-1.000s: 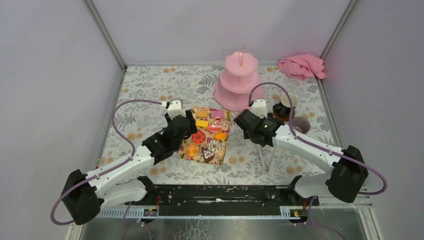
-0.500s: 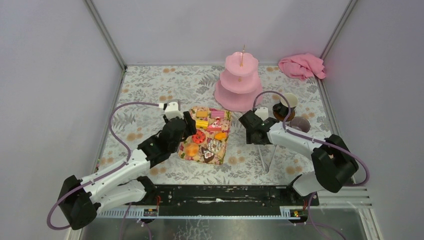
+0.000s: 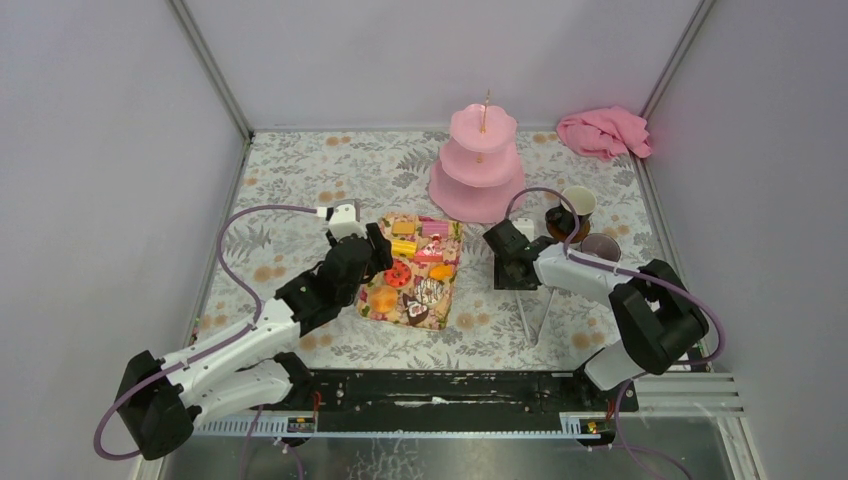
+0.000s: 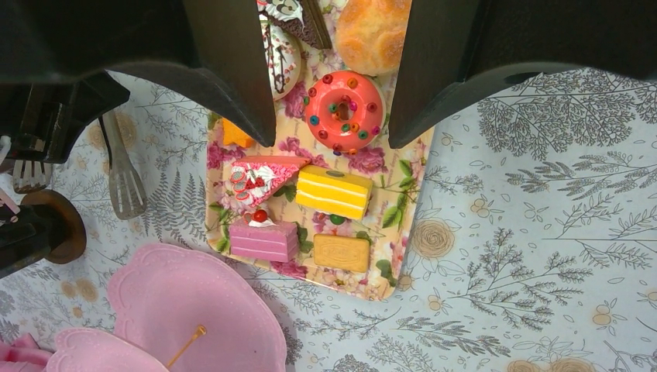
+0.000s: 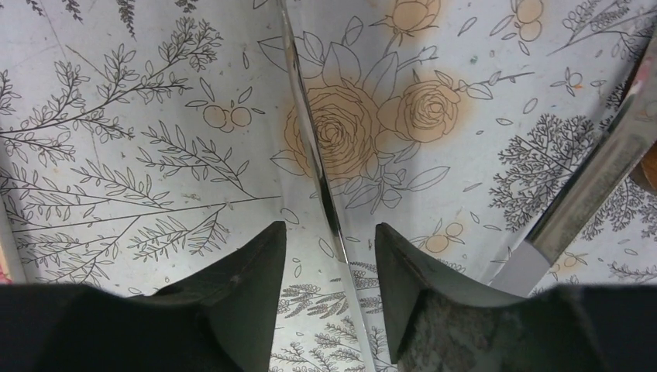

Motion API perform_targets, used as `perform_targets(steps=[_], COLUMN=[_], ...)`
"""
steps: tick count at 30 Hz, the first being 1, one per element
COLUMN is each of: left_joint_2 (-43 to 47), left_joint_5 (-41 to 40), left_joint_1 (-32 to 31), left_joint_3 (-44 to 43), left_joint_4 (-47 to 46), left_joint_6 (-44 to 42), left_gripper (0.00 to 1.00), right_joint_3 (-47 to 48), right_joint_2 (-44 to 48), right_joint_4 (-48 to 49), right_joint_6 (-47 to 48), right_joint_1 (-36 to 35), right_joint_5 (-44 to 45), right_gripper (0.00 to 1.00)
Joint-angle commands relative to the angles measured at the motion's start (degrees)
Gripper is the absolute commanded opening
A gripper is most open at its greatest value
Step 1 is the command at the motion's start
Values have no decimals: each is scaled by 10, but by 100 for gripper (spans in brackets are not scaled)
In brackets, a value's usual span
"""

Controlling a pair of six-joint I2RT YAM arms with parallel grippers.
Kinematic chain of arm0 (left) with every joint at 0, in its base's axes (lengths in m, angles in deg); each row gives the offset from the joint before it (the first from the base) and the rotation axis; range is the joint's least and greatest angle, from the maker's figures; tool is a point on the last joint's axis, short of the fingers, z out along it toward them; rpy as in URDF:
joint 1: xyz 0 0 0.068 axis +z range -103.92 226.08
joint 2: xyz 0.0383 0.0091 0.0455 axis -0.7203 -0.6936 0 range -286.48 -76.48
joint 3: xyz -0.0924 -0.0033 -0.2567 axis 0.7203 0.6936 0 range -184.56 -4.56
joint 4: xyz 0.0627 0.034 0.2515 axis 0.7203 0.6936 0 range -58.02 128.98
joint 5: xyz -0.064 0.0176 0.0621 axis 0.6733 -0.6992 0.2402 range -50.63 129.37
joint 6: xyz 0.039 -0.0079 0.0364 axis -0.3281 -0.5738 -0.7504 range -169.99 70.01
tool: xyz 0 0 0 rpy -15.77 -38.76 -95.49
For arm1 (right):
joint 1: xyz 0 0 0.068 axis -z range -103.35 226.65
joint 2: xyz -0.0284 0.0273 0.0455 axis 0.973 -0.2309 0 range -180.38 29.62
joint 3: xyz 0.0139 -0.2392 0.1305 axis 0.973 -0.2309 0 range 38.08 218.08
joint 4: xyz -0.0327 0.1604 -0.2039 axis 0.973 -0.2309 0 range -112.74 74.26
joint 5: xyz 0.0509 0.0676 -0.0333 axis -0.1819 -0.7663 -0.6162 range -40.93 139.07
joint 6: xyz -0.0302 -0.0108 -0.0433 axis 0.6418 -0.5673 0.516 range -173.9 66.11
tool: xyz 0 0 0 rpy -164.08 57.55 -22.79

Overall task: Serve the afternoon tea
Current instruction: Pick up the clamp from the center of the board.

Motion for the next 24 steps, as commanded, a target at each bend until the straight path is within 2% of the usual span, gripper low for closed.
perform_targets(steps=[1,4,8,10,17,24], left_joint_2=[3,0,0,-1,-12,-20], left_joint_5=[-13,-15,-25,-29,-33,-37], left_joint_1=[3,2,3,3,3,2], left_joint_3=[6,1,1,1,-2,-10], left_joint_4=[-26,-20,-14,-13,-12,-6], left_joint_6=[8,7,5,5,7,10], left_gripper=[63,63,63,63,63,63], right_joint_3=[-1,0,-1,-5,-23,-2], right_joint_2=[-9,-17,-24,-24,4,-12], right_joint_4=[28,36,42,45,59,46], right_joint_6=[21,29,38,42,68,100], right_joint_1=[10,12,14,14,8,-57], right_joint_5=[-26,-36,-48,-55,-94,-86], right_gripper=[50,44,29,25,20,20])
